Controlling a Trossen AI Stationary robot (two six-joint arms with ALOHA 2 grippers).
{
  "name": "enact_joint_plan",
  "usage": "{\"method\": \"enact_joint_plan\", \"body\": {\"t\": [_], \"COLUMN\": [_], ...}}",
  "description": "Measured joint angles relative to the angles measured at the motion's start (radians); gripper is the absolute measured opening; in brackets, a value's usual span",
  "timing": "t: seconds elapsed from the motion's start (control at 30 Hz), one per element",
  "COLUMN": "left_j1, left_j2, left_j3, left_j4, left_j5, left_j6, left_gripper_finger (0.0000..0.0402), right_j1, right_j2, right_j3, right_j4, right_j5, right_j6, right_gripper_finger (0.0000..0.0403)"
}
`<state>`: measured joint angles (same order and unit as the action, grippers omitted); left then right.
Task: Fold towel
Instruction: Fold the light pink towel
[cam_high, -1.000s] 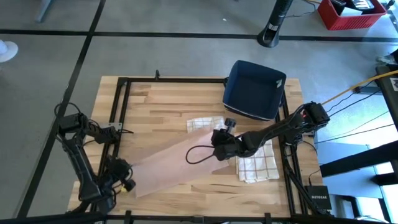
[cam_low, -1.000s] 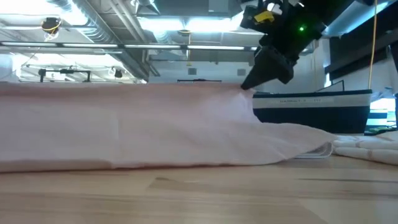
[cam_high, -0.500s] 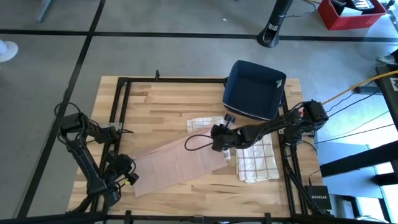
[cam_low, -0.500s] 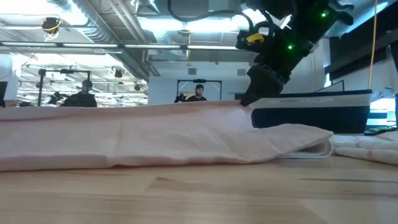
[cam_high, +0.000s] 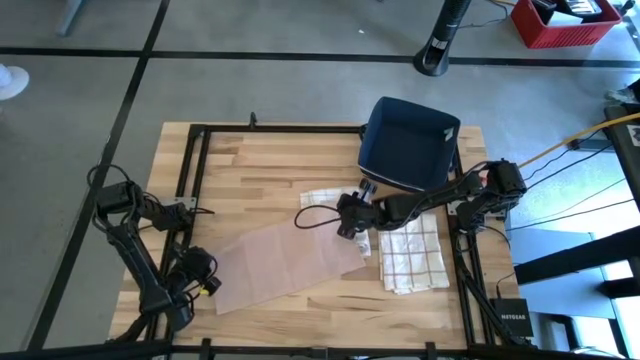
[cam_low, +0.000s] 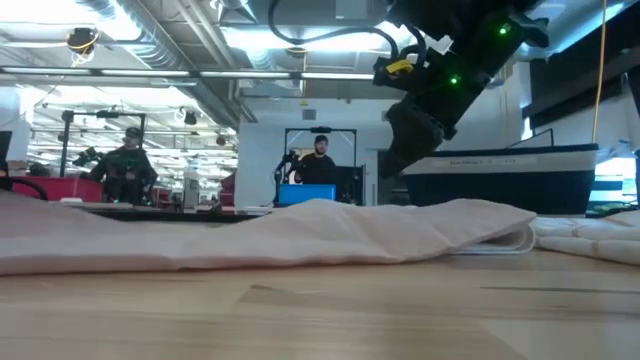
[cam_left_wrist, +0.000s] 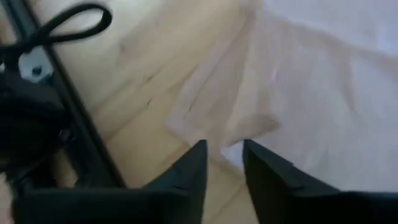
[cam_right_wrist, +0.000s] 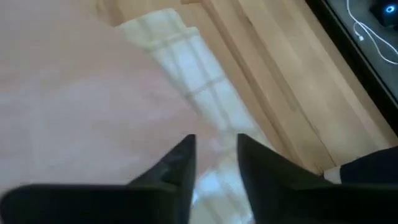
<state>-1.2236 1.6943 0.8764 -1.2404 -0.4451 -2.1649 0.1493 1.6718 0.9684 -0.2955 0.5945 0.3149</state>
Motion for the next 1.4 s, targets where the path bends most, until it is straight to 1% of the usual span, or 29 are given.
{"method": "enact_joint_plan", "body": {"t": [0.1, 0.17, 0.23, 0.3, 0.37, 0.43, 0.53, 0.6, 0.67, 0.73, 0.9, 1.13, 1.4], "left_j1": [0.0, 0.0, 0.0, 0.0, 0.001, 0.012, 0.034, 0.05, 0.065, 0.073, 0.047, -0.015, -0.077], "left_j2": [-0.015, -0.036, -0.057, -0.068, -0.067, -0.065, -0.037, -0.012, 0.013, 0.027, 0.024, 0.01, 0.01], "left_j3": [0.012, 0.028, 0.036, 0.04, 0.035, 0.016, -0.022, -0.042, -0.055, -0.059, -0.055, -0.011, -0.009], "left_j4": [-0.005, -0.011, -0.002, 0.046, 0.131, 0.264, 0.486, 0.617, 0.689, 0.705, 0.702, 0.707, 0.697], "left_j5": [0.054, 0.05, 0.009, -0.064, -0.137, -0.179, -0.186, -0.176, -0.137, -0.109, -0.053, 0.052, 0.051], "left_j6": [0.032, 0.044, 0.04, 0.057, 0.103, 0.192, 0.344, 0.42, 0.471, 0.499, 0.486, 0.437, 0.333], "left_gripper_finger": [0.0132, 0.0151, 0.0164, 0.017, 0.0172, 0.0171, 0.0166, 0.0161, 0.0157, 0.0153, 0.0144, 0.0143, 0.0143], "right_j1": [0.001, 0.001, 0.001, 0.009, 0.023, 0.052, 0.1, 0.139, 0.179, 0.214, 0.28, 0.379, 0.478], "right_j2": [0.0, 0.0, 0.0, 0.0, 0.0, 0.0, 0.006, 0.018, 0.042, 0.069, 0.125, 0.132, 0.179], "right_j3": [0.022, 0.065, 0.112, 0.147, 0.161, 0.161, 0.126, 0.083, 0.049, 0.024, 0.013, 0.015, 0.015], "right_j4": [-0.04, -0.111, -0.176, -0.204, -0.182, -0.147, -0.05, -0.011, 0.022, 0.014, 0.004, 0.036, 0.139], "right_j5": [-0.025, -0.051, -0.082, -0.123, -0.19, -0.281, -0.397, -0.45, -0.453, -0.421, -0.404, -0.411, -0.402], "right_j6": [-0.006, -0.006, -0.008, -0.01, -0.037, -0.073, -0.106, -0.097, -0.077, -0.051, 0.033, 0.16, 0.288], "right_gripper_finger": [0.0159, 0.0183, 0.02, 0.0211, 0.0216, 0.0217, 0.0218, 0.0218, 0.0218, 0.0218, 0.0218, 0.0218, 0.0218]}}
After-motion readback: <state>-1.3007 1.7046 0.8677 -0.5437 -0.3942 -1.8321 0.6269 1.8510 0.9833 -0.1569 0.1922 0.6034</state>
